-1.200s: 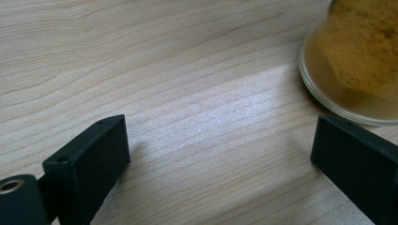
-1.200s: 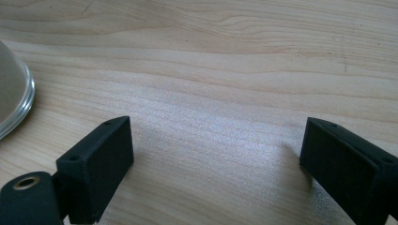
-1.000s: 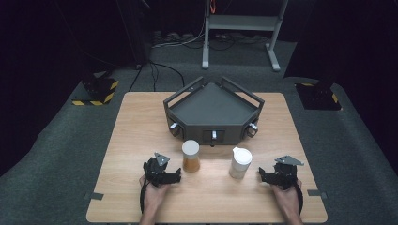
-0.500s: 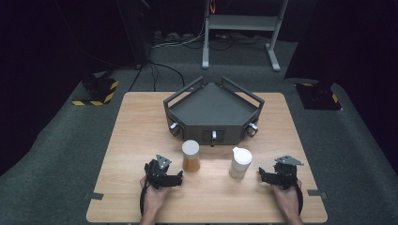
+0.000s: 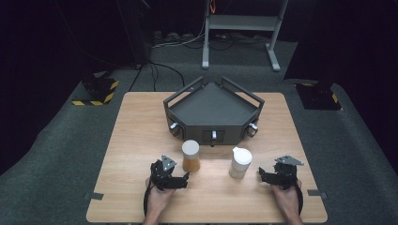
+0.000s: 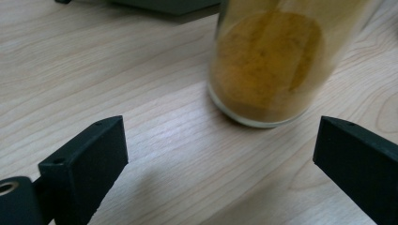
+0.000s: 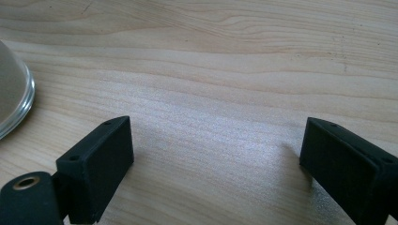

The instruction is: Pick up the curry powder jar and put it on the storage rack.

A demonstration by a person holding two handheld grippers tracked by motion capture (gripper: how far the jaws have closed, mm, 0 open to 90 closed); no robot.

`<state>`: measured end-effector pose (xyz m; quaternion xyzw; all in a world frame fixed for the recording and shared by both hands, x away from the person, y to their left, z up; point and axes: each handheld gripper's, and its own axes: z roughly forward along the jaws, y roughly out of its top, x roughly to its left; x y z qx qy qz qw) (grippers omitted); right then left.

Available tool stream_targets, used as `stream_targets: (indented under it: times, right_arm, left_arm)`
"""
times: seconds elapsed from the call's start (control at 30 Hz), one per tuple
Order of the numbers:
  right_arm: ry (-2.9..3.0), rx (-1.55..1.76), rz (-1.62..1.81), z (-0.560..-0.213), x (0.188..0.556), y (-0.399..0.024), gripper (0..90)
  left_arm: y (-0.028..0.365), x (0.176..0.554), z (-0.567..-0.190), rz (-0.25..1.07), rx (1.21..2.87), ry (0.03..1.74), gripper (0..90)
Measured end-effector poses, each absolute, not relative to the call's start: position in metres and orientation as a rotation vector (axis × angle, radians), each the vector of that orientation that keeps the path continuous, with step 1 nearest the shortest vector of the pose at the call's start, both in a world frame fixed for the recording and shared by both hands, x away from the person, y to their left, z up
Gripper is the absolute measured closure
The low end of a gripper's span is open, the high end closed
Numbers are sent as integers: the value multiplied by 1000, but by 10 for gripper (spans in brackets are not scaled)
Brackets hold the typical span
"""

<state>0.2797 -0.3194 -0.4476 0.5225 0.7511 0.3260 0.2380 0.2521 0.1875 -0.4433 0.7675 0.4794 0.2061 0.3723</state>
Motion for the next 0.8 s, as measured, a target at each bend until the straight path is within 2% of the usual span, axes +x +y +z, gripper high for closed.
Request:
stream_targets:
  times: [0.8]
  right_arm:
    - [2058,1431,893,-448,280,-319,99]
  left_arm:
    - [173,263,-444,512,1887,1149,86]
